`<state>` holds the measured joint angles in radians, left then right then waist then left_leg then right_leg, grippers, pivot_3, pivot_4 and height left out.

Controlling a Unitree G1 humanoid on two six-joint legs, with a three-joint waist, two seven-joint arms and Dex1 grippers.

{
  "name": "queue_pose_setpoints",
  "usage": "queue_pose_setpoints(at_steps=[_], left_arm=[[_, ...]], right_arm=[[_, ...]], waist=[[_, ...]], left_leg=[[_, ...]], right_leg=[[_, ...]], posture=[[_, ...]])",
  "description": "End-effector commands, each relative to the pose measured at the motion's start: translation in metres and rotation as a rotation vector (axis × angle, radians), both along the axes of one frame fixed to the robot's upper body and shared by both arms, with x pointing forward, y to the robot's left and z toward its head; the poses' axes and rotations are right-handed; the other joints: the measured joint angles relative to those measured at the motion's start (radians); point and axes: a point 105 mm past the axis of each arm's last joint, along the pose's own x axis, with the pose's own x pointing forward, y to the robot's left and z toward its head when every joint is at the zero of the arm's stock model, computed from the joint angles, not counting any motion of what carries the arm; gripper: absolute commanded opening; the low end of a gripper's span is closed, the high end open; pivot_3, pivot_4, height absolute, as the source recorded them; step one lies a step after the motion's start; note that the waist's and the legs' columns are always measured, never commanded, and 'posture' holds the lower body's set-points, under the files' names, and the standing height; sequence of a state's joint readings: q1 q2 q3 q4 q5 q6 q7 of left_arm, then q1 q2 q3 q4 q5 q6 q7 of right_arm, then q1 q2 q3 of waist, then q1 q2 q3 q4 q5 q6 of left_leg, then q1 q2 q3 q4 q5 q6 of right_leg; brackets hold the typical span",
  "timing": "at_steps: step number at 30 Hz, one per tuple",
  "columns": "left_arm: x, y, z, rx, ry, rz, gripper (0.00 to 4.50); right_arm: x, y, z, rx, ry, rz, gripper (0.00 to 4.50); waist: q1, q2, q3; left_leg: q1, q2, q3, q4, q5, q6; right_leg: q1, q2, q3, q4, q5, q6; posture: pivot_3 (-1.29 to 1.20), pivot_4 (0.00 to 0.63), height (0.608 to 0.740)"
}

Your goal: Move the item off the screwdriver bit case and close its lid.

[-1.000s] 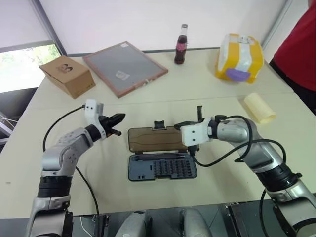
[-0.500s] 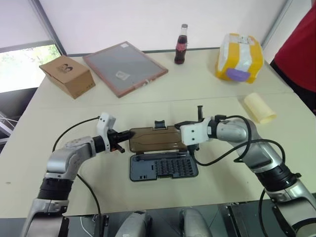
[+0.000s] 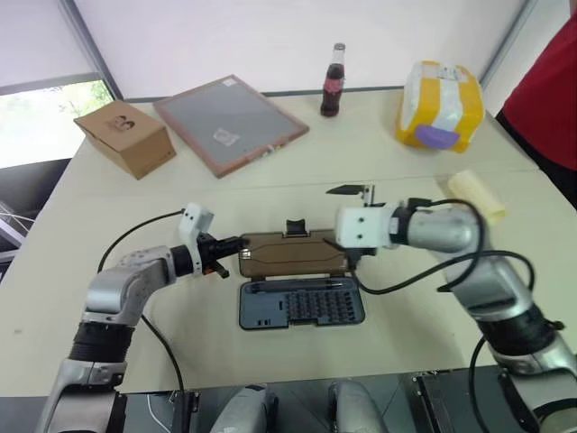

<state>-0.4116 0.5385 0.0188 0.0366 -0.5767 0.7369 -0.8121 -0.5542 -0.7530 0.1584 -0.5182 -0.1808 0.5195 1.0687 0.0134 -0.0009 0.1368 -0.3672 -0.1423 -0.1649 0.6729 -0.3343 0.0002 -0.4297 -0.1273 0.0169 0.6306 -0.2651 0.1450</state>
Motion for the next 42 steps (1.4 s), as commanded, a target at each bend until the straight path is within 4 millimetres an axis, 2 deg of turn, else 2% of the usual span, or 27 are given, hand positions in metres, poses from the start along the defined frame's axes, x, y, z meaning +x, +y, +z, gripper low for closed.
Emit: queue_pose_setpoints(at_steps=[1, 4, 8, 10, 13, 14, 18, 20, 23, 24, 26, 30, 35, 42], left_arm=[[-0.002, -0.006, 0.021, -0.027, -0.055, -0.087, 0.0], [-0.013, -0.015, 0.033, -0.039, -0.067, -0.24, 0.0], [-0.038, -0.029, 0.038, 0.032, -0.05, -0.52, 0.0], [-0.061, -0.031, 0.022, 0.161, -0.039, -0.693, 0.0], [-0.081, -0.015, -0.004, 0.342, -0.014, -0.859, 0.0], [-0.077, -0.012, -0.002, 0.34, -0.013, -0.839, 0.0], [-0.035, -0.012, 0.037, 0.189, -0.074, -0.617, 0.0], [-0.027, -0.011, 0.051, 0.146, -0.088, -0.581, 0.0], [-0.016, -0.015, 0.072, 0.107, -0.13, -0.554, 0.0], [-0.012, -0.018, 0.076, 0.114, -0.152, -0.55, 0.0], [-0.007, -0.025, 0.077, 0.142, -0.19, -0.563, 0.0], [0.008, -0.048, 0.058, 0.24, -0.259, -0.625, 0.0], [0.015, -0.071, 0.032, 0.342, -0.307, -0.757, 0.0], [0.016, -0.08, 0.006, 0.549, -0.405, -0.955, 0.0]], right_arm=[[-0.037, -0.017, 0.025, 0.075, 0.179, -0.017, 4.33], [-0.057, -0.034, 0.039, 0.161, 0.312, -0.08, 4.33], [-0.058, -0.059, 0.044, 0.205, 0.337, -0.206, 4.33], [-0.055, -0.062, 0.049, 0.259, 0.324, -0.229, 4.33], [-0.057, -0.052, 0.041, 0.291, 0.356, -0.206, 4.33], [-0.059, -0.045, 0.031, 0.286, 0.387, -0.191, 4.33], [-0.073, -0.013, -0.022, 0.267, 0.508, -0.128, 4.33], [-0.078, -0.003, -0.038, 0.257, 0.536, -0.109, 4.33], [-0.093, 0.017, -0.056, 0.256, 0.605, -0.04, 3.51], [-0.097, 0.021, -0.059, 0.252, 0.622, -0.02, 3.07], [-0.103, 0.027, -0.063, 0.252, 0.642, 0.004, 2.11], [-0.115, 0.042, -0.072, 0.25, 0.695, 0.061, 0.05], [-0.12, 0.053, -0.083, 0.253, 0.721, 0.057, 0.05], [-0.104, 0.057, -0.107, 0.202, 0.695, -0.039, 0.05]], waist=[[0.001, 0.0, 0.0], [0.0, 0.0, 0.001], [0.001, 0.0, 0.001], [-0.003, 0.001, 0.001], [-0.009, 0.002, 0.002], [-0.009, 0.003, 0.002], [0.016, 0.0, 0.004], [0.021, -0.001, 0.005], [0.022, -0.002, 0.005], [0.024, -0.002, 0.005], [0.023, -0.002, 0.005], [0.025, -0.003, 0.005], [0.023, -0.004, 0.006], [0.02, -0.005, 0.006]], left_leg=[[-0.003, 0.0, -0.001, 0.003, 0.0, 0.0], [-0.008, -0.001, -0.003, 0.008, -0.001, 0.001], [-0.008, -0.001, -0.003, 0.01, -0.001, 0.002], [-0.008, -0.001, -0.001, 0.009, -0.002, 0.003], [-0.007, -0.001, 0.001, 0.007, -0.002, 0.003], [-0.007, 0.0, 0.001, 0.007, -0.002, 0.003], [-0.01, -0.001, -0.001, 0.011, -0.002, 0.003], [-0.01, -0.003, -0.001, 0.013, -0.002, 0.003], [-0.009, -0.005, 0.0, 0.013, -0.002, 0.004], [-0.009, -0.005, 0.0, 0.013, -0.002, 0.004], [-0.009, -0.005, 0.0, 0.013, -0.002, 0.004], [-0.008, -0.005, 0.0, 0.013, -0.002, 0.004], [-0.008, -0.005, 0.0, 0.013, -0.002, 0.004], [-0.008, -0.004, 0.0, 0.013, -0.002, 0.004]], right_leg=[[-0.001, 0.0, -0.001, 0.0, 0.0, 0.0], [-0.002, -0.001, -0.002, 0.0, 0.0, 0.0], [-0.001, -0.002, -0.002, 0.0, 0.0, 0.0], [-0.001, -0.004, -0.001, 0.0, 0.0, 0.0], [-0.002, -0.005, -0.001, 0.0, 0.0, 0.0], [-0.002, -0.005, -0.002, 0.0, 0.0, 0.0], [-0.002, -0.004, -0.002, 0.001, 0.0, 0.0], [-0.002, -0.005, -0.002, 0.002, 0.0, 0.0], [-0.002, -0.005, -0.002, 0.002, 0.0, 0.0], [-0.002, -0.005, -0.002, 0.002, 0.0, 0.0], [-0.002, -0.005, -0.003, 0.003, 0.0, 0.0], [-0.001, -0.005, -0.004, 0.002, 0.0, 0.0], [-0.001, -0.005, -0.004, 0.002, 0.0, 0.0], [-0.002, -0.005, -0.005, 0.002, 0.0, 0.0]], posture=[[0.0, 0.15, 0.74], [0.0, 0.15, 0.74], [0.0, 0.15, 0.74], [0.0, 0.15, 0.74], [0.0, 0.15, 0.74], [0.0, 0.15, 0.74], [0.0, 0.15, 0.74], [0.0, 0.15, 0.74], [0.0, 0.15, 0.74], [0.0, 0.15, 0.74], [0.0, 0.15, 0.74], [0.0, 0.15, 0.74], [0.0, 0.15, 0.74], [0.0, 0.15, 0.74]])
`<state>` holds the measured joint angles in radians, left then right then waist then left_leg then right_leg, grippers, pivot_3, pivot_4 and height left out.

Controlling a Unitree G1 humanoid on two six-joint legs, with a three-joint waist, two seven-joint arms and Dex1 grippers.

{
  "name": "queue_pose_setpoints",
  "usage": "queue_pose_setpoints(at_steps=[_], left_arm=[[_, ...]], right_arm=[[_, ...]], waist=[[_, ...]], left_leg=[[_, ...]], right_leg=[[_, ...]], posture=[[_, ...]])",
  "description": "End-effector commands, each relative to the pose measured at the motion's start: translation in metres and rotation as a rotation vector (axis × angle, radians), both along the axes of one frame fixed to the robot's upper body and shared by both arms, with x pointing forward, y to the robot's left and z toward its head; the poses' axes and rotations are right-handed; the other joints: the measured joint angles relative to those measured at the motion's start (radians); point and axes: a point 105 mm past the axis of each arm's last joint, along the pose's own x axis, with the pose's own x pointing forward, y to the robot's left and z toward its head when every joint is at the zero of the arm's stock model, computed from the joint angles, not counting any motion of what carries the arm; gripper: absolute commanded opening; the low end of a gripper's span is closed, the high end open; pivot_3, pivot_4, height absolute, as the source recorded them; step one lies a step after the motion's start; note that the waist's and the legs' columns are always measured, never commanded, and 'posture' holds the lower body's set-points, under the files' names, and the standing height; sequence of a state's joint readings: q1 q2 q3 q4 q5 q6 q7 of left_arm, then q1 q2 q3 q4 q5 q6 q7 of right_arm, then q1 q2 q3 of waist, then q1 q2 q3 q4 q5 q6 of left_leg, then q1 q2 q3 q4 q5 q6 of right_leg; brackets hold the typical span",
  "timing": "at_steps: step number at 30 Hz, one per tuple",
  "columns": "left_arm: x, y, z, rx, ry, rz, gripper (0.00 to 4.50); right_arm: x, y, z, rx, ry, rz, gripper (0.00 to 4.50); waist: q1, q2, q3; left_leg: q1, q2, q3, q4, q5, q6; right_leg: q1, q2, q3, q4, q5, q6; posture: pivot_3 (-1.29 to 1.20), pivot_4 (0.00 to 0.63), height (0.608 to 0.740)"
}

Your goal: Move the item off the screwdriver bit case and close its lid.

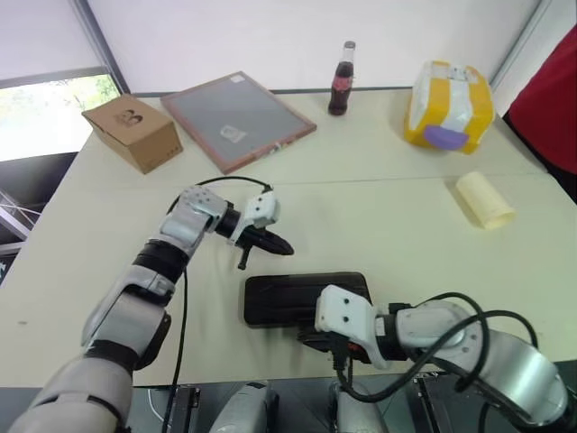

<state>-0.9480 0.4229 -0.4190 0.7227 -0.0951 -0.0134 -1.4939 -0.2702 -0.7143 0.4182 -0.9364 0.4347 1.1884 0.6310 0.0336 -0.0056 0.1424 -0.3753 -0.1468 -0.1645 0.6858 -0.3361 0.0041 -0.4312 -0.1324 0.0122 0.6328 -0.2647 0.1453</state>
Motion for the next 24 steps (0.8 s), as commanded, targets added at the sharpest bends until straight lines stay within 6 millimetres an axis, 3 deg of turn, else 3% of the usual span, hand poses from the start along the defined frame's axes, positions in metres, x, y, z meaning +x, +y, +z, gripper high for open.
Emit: queue_pose_setpoints(at_steps=[1, 7, 13, 24], left_arm=[[0.0, -0.005, 0.001, 0.062, -0.095, -0.106, 0.0], [-0.017, -0.012, -0.022, 0.143, -0.096, -0.266, 0.0], [-0.039, -0.012, -0.043, 0.171, -0.056, -0.355, 0.0], [-0.058, -0.023, -0.049, 0.107, -0.059, -0.415, 0.0]], right_arm=[[0.012, -0.002, -0.007, -0.044, -0.057, -0.036, 0.05], [0.036, -0.015, -0.028, -0.154, -0.132, -0.118, 0.05], [0.045, -0.016, -0.03, -0.161, -0.163, -0.16, 0.05], [0.064, -0.018, -0.028, -0.209, -0.249, -0.216, 0.05]], waist=[[0.0, 0.0, 0.0], [0.0, -0.001, 0.0], [-0.024, -0.003, -0.002], [-0.034, -0.008, -0.012]], left_leg=[[0.0, 0.0, 0.0, 0.0, 0.0, 0.0], [0.0, 0.0, 0.0, 0.0, 0.0, 0.0], [0.001, 0.0, -0.001, 0.0, 0.0, 0.0], [0.003, 0.002, -0.002, -0.002, 0.0, 0.0]], right_leg=[[0.0, 0.0, 0.0, 0.0, 0.0, 0.0], [0.0, 0.0, -0.001, 0.0, 0.0, 0.0], [0.0, 0.0, -0.001, 0.002, 0.0, 0.0], [0.001, 0.002, -0.002, 0.002, 0.0, 0.0]], posture=[[0.0, 0.15, 0.74], [0.0, 0.15, 0.74], [0.0, 0.15, 0.74], [0.0, 0.15, 0.74]])
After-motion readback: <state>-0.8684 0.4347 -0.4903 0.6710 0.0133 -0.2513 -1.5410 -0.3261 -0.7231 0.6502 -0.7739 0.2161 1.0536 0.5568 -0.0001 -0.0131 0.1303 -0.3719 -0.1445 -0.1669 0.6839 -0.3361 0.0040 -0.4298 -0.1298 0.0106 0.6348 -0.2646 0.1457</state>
